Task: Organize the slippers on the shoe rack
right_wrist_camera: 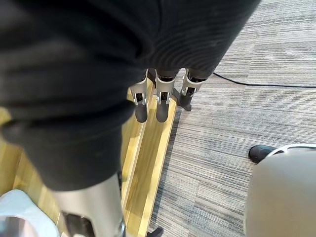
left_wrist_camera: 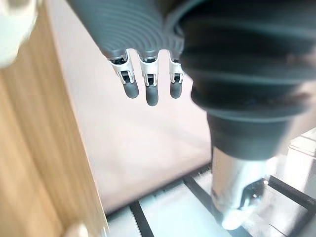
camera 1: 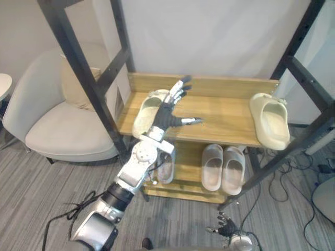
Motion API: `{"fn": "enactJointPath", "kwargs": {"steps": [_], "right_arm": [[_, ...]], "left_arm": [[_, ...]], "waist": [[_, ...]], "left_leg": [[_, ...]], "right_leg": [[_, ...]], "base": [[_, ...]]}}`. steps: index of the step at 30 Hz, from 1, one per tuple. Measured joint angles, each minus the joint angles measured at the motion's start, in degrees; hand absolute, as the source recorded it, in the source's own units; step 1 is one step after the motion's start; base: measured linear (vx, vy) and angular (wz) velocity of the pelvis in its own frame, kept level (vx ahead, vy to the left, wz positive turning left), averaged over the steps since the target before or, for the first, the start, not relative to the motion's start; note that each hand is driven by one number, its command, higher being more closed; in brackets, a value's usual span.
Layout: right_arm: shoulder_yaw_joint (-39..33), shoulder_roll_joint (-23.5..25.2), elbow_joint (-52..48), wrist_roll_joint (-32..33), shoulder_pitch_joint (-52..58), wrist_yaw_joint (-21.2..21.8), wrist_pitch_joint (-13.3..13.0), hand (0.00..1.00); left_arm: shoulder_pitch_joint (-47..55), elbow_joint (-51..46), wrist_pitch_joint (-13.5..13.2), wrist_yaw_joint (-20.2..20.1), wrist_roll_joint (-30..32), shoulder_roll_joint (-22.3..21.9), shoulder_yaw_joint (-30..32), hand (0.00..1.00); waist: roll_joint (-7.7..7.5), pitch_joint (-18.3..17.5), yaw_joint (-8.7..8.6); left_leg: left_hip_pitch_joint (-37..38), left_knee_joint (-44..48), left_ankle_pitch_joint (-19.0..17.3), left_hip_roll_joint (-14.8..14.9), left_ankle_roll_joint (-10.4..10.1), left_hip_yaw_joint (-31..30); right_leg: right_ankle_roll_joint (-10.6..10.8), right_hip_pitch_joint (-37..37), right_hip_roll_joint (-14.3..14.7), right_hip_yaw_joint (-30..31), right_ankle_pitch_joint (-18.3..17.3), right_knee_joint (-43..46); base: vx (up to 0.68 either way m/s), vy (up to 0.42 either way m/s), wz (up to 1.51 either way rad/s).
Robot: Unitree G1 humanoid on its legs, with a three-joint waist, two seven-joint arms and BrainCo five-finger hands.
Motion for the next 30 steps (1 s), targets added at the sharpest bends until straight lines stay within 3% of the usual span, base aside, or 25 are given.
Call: {"fn": "enactJointPath", "kwargs": {"steps": [7, 13, 30], "right_arm": [[-0.39, 0.04, 0.12, -0.01, 0.09, 0.38, 0.08, 0.0], [-0.7, 0.05, 0.26, 0.0, 0.07, 0.91, 0.1, 0.0], [-2.78, 0.55, 2.12, 0.06, -0.91, 0.19, 0.13, 0.0]], "left_arm": [[-5.57, 8.52, 0.75, 1.87, 3.31, 7.09, 4.73, 0.0], [-9.48, 14.21, 2.54, 1.75, 5.61, 12.66, 5.3, 0.0], [-15.59, 24.98, 5.33, -0.77, 19.12, 15.04, 3.89, 0.0]], "waist": [[-0.88, 0.36, -0.46], [-0.89, 0.42, -0.64], [0.1, 0.92, -1.99]], "left_leg": [[-0.35, 0.04, -0.33, -0.01, -0.21, 0.28], [-0.76, 0.34, -0.55, -0.09, -0.32, 0.78], [-1.72, 0.34, -0.52, -0.08, -0.32, 0.43]], "right_leg": [[0.15, -0.43, -0.01, 0.34, 0.14, -0.18], [0.11, -0.69, 0.01, 0.69, 0.41, -0.89], [-0.04, -1.87, 0.11, 0.82, 0.48, -0.65]], "base": [[-0.01, 0.004, -0.02], [0.02, 0.0, -0.04], [0.0, 0.0, 0.0]]}}
